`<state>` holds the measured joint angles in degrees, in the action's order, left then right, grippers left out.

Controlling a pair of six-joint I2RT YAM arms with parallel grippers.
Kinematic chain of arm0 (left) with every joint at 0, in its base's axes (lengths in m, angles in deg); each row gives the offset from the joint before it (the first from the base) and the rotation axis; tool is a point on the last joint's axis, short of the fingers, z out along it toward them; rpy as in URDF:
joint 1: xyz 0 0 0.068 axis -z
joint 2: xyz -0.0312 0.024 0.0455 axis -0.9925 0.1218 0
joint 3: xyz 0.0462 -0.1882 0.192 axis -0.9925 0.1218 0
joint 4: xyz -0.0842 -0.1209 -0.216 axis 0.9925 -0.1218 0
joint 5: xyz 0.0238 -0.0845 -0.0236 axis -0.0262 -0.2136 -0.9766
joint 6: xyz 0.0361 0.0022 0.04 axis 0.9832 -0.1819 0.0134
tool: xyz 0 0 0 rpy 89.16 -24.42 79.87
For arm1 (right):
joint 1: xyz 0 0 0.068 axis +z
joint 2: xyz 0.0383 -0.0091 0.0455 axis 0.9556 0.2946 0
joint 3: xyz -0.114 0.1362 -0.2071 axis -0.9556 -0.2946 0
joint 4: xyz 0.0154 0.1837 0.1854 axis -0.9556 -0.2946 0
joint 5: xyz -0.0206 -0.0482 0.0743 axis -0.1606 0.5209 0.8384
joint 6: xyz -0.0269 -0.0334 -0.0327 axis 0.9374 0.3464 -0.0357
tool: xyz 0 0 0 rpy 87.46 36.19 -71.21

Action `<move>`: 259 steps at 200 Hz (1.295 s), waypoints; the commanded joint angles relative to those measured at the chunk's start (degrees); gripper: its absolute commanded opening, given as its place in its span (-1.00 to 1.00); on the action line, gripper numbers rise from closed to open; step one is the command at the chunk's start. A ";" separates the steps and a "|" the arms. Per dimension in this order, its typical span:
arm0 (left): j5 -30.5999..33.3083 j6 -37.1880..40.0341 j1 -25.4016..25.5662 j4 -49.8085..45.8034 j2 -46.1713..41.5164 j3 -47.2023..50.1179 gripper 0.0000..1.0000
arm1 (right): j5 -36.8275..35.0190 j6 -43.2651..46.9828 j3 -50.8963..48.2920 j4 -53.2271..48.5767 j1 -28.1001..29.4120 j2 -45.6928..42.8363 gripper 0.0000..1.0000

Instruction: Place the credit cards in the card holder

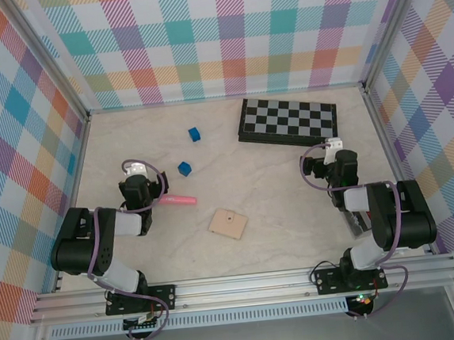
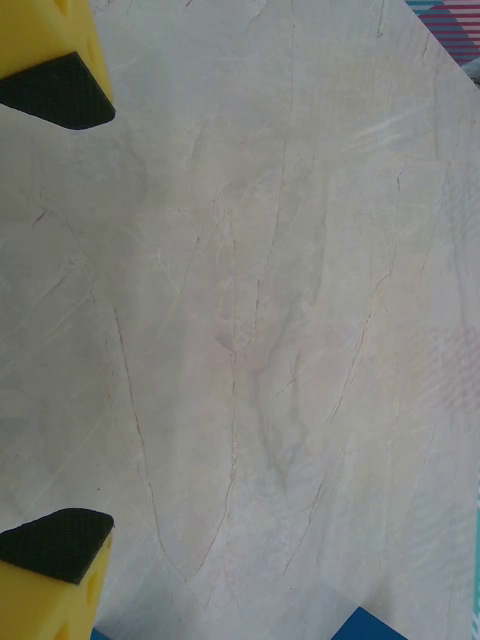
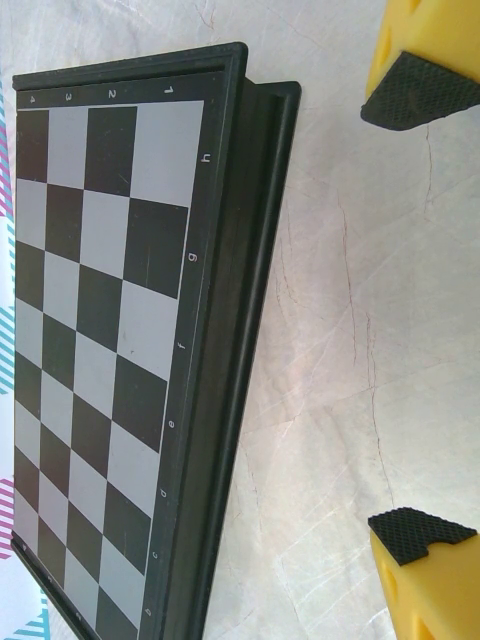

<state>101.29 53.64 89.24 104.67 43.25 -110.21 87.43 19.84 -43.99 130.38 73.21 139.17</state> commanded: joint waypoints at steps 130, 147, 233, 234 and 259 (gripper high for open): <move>-6.41 -29.48 -1.03 -56.67 -41.12 -9.23 1.00 | 28.08 -22.74 34.84 -66.06 1.75 -13.09 0.97; -18.02 -35.09 -1.03 -57.99 -45.65 -6.37 1.00 | 33.38 -24.14 35.14 -66.45 8.01 -10.49 0.81; -36.03 -50.31 8.68 -64.89 -59.98 6.19 1.00 | 22.86 -21.24 38.23 -68.51 38.87 6.95 -0.22; -36.08 -50.31 8.78 -64.95 -59.96 6.19 1.00 | 22.83 -21.21 38.42 -68.54 39.09 7.23 -0.23; -35.34 -50.20 12.08 -64.22 -58.85 6.20 1.00 | 23.06 -21.85 40.91 -67.75 42.89 12.20 -0.37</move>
<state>67.58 4.94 98.53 41.75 -15.98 -104.39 110.60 -1.43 -6.35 63.12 113.38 147.82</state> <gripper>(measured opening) 0.999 0.352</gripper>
